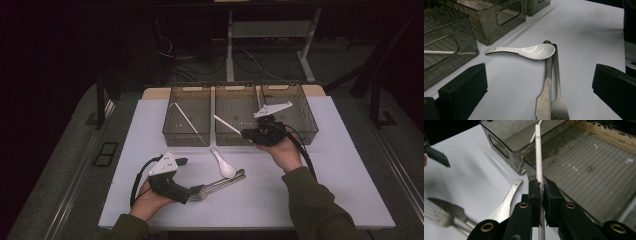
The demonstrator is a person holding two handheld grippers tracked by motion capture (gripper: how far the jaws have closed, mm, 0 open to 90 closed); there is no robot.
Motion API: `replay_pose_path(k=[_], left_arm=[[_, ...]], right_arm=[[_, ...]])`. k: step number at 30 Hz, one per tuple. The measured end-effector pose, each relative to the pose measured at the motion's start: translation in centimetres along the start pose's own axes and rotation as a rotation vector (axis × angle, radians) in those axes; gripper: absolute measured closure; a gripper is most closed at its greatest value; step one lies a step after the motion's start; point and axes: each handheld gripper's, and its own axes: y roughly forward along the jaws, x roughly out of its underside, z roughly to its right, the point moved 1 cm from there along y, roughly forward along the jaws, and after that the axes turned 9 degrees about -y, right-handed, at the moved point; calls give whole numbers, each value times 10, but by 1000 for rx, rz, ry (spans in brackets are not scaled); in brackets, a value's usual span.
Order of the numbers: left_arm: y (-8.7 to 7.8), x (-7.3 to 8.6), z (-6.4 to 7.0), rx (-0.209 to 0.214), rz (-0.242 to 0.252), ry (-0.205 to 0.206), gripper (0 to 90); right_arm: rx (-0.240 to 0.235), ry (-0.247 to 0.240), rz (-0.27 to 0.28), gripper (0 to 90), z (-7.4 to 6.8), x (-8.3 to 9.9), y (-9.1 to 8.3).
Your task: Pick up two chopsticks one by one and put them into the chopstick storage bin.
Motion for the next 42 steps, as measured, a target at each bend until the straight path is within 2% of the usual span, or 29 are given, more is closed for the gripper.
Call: replay_pose_path(k=[7, 9, 11, 18, 28, 32, 42], left_arm=[[1, 0, 0, 8, -1, -5, 0], [1, 0, 0, 8, -1, -5, 0], [0, 0, 0, 8, 0, -3, 0], [1, 0, 0, 15, 1, 1, 0], [1, 1, -3, 19, -1, -5, 0], [-1, 1, -3, 24, 6, -18, 0], [0, 1, -2, 31, 7, -16, 0]], right_arm=[[1, -2, -10, 843, -4, -28, 22], [0, 16, -19, 843, -6, -37, 29], [4, 0, -18, 843, -6, -44, 36], [11, 13, -40, 843, -5, -70, 59], [18, 36, -73, 843, -3, -90, 97], [18, 44, -90, 843, -2, -97, 111], [19, 78, -112, 842, 4, -116, 145]])
